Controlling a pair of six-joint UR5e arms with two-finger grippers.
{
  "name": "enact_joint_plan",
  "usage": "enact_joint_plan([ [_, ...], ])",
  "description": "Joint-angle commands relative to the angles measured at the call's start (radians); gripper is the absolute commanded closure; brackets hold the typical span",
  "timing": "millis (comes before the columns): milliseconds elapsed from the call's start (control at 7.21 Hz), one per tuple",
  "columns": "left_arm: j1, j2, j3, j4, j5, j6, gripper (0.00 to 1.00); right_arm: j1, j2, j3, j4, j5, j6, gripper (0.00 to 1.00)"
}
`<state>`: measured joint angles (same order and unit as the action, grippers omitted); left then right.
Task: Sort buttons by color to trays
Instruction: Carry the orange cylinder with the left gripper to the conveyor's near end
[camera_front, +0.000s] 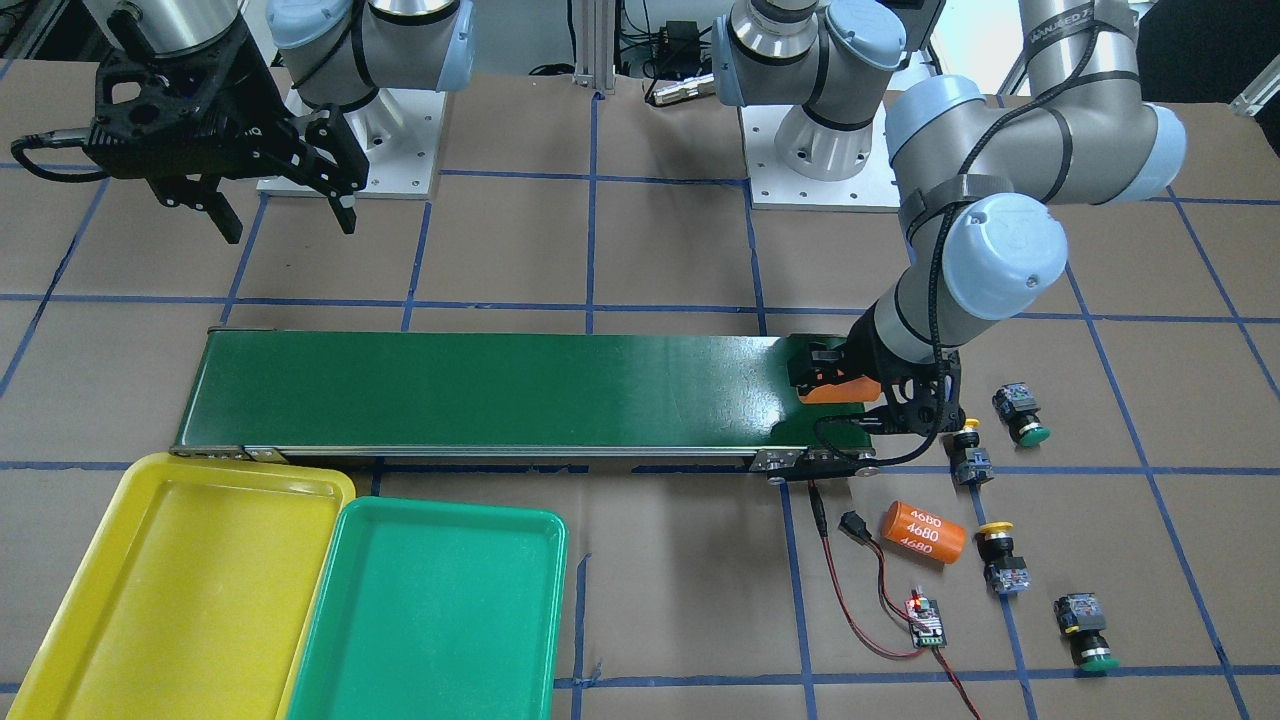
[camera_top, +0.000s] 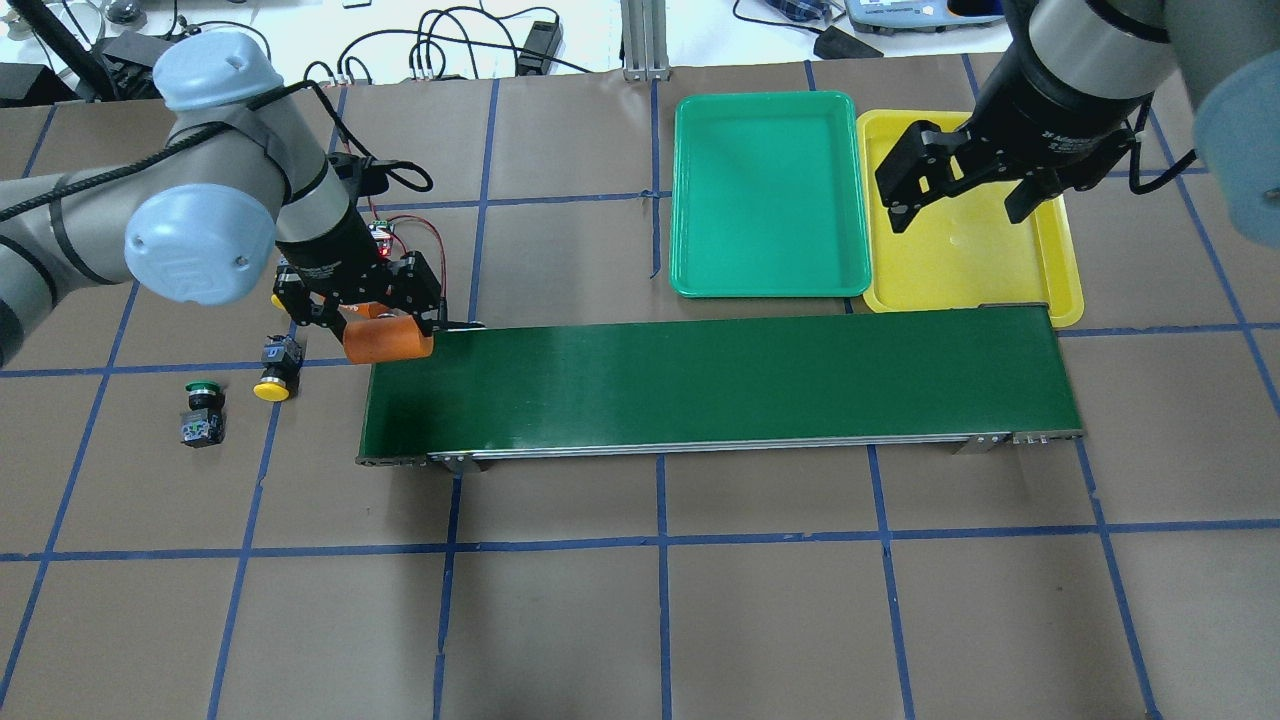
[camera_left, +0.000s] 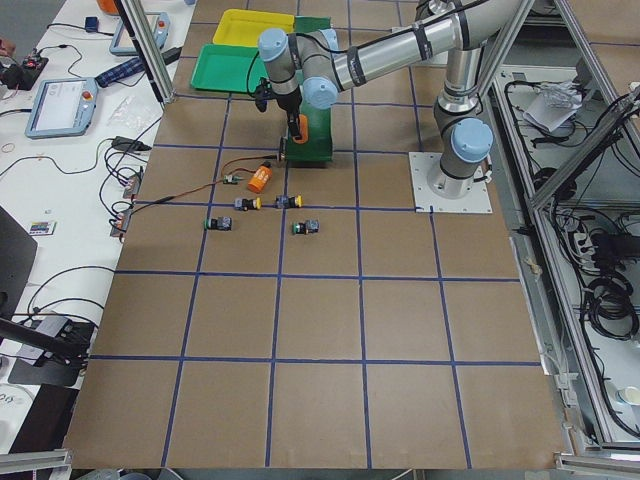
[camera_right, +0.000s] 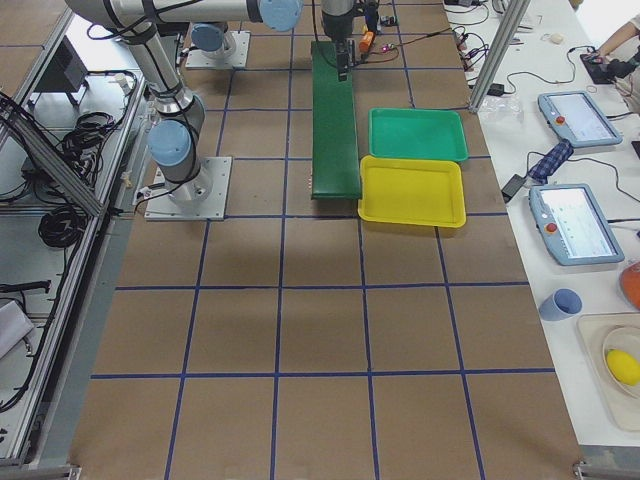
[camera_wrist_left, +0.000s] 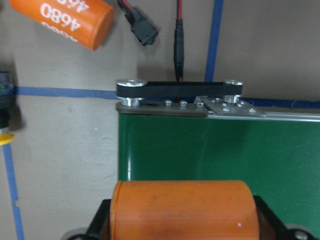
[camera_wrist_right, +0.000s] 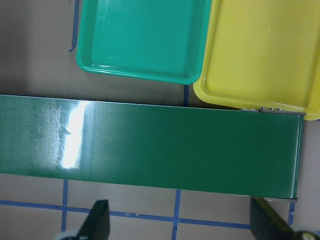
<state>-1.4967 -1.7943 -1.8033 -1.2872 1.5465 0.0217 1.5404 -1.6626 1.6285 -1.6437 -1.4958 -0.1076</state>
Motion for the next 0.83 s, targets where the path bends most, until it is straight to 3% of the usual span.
enact_joint_plan([
  [0,-0.011,0.000,-0.074,0.127,0.006,0.018,1.00,0.000,0.001,0.001,-0.004,-0.001,-0.003,0.00],
  [278,-0.010,-0.016,-0.080,0.155,0.006,0.036,1.00,-0.003,0.004,-0.006,-0.005,-0.003,-0.006,0.00],
  [416,-0.011,-0.010,-0.087,0.161,0.009,0.040,0.91,-0.003,0.004,-0.006,-0.005,-0.003,-0.006,0.00],
  [555,-0.011,0.003,-0.106,0.161,0.011,0.038,0.14,-0.003,0.004,-0.003,-0.004,-0.003,-0.009,0.00],
  [694,-0.013,0.006,-0.125,0.163,0.011,0.038,0.00,-0.005,0.004,-0.001,-0.004,-0.003,-0.011,0.00],
])
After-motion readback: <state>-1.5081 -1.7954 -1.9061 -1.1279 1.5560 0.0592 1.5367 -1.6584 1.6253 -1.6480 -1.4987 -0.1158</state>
